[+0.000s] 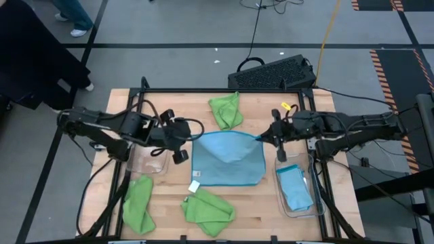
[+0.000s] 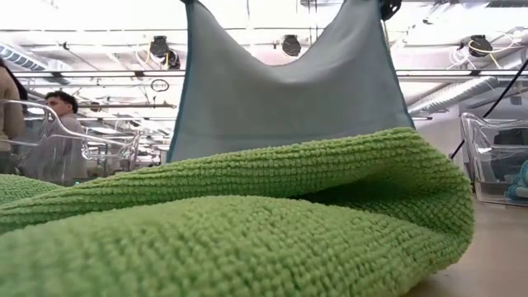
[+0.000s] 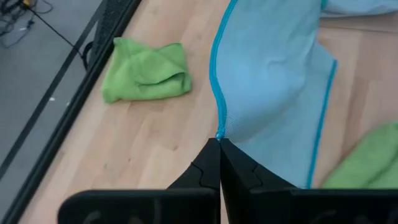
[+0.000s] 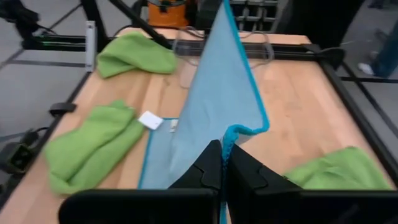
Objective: Sort microfiber towel by color & place in baskets
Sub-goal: Fold the blue microfiber towel
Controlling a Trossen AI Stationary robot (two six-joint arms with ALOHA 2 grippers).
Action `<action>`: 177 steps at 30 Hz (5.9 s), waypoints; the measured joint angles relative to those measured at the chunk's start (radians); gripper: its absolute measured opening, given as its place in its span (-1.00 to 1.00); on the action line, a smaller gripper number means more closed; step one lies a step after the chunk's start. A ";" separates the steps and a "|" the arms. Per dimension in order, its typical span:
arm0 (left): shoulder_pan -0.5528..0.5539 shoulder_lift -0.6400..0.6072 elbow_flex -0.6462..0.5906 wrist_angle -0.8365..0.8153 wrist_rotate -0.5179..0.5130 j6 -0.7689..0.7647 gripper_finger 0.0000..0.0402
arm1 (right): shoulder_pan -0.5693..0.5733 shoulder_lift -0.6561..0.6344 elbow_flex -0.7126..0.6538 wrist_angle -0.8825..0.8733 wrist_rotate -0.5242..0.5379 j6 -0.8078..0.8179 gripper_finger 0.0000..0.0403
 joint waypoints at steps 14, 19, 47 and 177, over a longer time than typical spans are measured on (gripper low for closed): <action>0.112 0.016 0.000 -0.021 0.000 0.073 -0.99 | -0.141 0.000 -0.184 0.027 -0.007 0.010 -1.00; 0.144 0.031 -0.062 0.016 0.093 0.104 -0.99 | -0.182 0.000 -0.231 0.071 -0.008 0.008 -1.00; 0.292 -0.008 -0.417 0.384 0.301 0.231 -0.99 | -0.350 0.006 -0.352 0.143 -0.301 0.166 -1.00; 0.264 0.433 -0.677 1.367 0.278 -0.025 -0.43 | -0.037 0.696 -0.235 0.660 -0.034 0.065 -0.38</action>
